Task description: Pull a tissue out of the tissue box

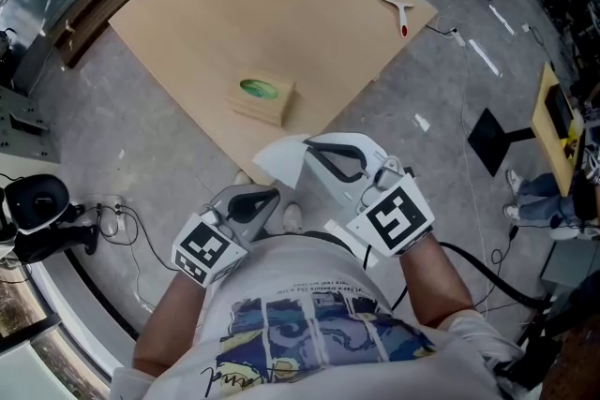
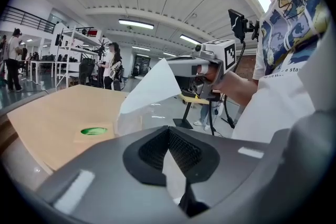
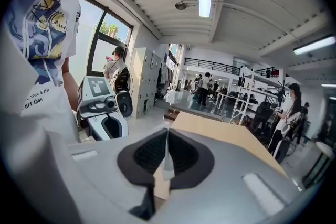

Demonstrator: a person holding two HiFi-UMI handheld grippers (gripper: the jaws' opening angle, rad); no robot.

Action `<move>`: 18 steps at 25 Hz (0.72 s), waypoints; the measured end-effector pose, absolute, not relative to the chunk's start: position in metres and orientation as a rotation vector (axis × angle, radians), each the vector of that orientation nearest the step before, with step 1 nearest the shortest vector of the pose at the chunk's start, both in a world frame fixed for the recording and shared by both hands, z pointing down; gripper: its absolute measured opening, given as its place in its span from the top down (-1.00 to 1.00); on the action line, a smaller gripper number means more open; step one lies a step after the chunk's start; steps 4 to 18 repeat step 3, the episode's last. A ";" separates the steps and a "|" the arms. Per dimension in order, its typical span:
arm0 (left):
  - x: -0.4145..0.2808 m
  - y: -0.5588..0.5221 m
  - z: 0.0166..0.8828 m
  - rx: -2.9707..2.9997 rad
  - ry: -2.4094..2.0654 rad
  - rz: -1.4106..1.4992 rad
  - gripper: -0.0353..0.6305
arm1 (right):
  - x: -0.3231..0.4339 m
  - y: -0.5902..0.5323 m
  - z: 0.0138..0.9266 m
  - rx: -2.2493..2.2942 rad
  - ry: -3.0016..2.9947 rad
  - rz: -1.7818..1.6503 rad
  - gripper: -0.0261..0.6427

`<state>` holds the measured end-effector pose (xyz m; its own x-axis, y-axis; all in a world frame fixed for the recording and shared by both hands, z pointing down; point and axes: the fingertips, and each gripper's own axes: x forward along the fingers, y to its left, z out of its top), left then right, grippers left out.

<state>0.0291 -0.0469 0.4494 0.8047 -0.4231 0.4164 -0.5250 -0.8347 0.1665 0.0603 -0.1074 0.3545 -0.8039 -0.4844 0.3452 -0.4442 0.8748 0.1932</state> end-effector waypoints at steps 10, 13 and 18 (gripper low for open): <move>0.030 -0.049 0.452 2.710 -0.733 0.533 0.88 | 0.062 -0.109 0.356 0.690 -2.658 -0.141 0.91; 0.030 -0.049 0.452 2.710 -0.733 0.533 0.88 | 0.062 -0.109 0.356 0.690 -2.658 -0.141 0.91; 0.030 -0.049 0.452 2.710 -0.733 0.533 0.88 | 0.062 -0.109 0.356 0.690 -2.658 -0.141 0.91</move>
